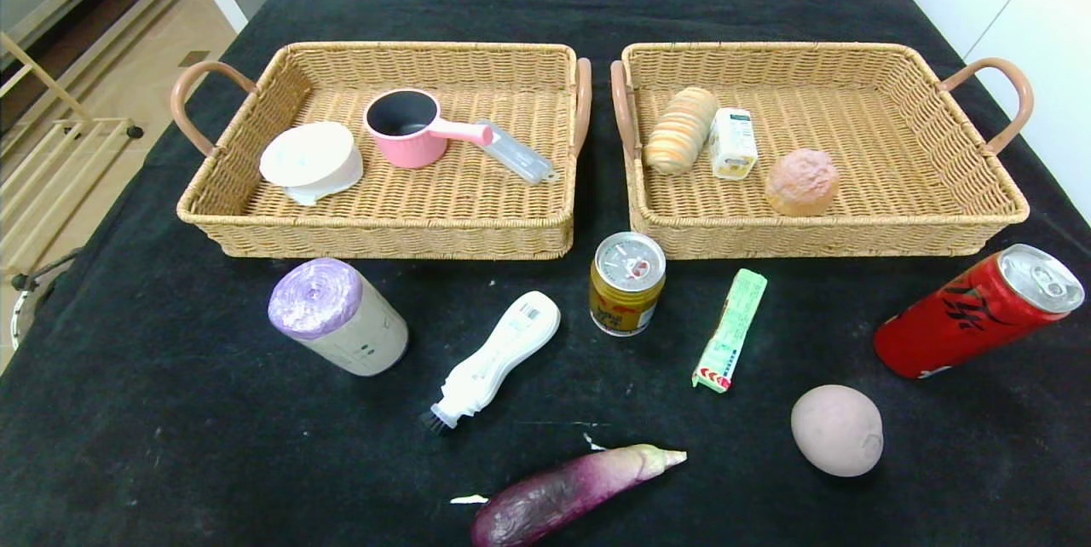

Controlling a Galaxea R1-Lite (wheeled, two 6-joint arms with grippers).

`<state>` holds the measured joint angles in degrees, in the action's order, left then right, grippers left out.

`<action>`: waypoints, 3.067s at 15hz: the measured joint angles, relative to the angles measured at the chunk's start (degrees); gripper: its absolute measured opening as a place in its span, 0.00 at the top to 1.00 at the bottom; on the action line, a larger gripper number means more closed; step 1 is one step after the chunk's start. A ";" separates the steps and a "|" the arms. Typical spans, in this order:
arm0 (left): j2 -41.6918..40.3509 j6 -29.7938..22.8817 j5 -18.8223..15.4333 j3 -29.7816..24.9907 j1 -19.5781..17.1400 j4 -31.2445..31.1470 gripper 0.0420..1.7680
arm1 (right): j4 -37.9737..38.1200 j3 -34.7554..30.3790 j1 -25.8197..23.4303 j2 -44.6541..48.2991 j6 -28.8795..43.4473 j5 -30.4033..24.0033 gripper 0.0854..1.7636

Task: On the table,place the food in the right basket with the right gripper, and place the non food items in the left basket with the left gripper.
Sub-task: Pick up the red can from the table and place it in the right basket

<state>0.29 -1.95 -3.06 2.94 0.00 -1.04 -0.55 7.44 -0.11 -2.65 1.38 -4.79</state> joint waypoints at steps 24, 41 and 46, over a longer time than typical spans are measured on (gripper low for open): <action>60.43 -3.11 -17.05 39.18 40.13 8.50 0.03 | -9.84 24.09 31.13 -48.54 0.35 -0.59 0.03; 61.55 -3.19 -16.53 38.10 40.24 9.85 0.03 | 6.99 26.16 26.26 -42.47 0.90 7.68 0.03; 61.11 -3.12 -16.07 38.10 40.27 9.80 0.03 | 0.95 25.80 24.99 -44.46 4.07 16.25 0.03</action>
<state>61.40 -5.07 -19.13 41.03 40.27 8.77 0.40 33.23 24.88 -47.10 5.45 11.46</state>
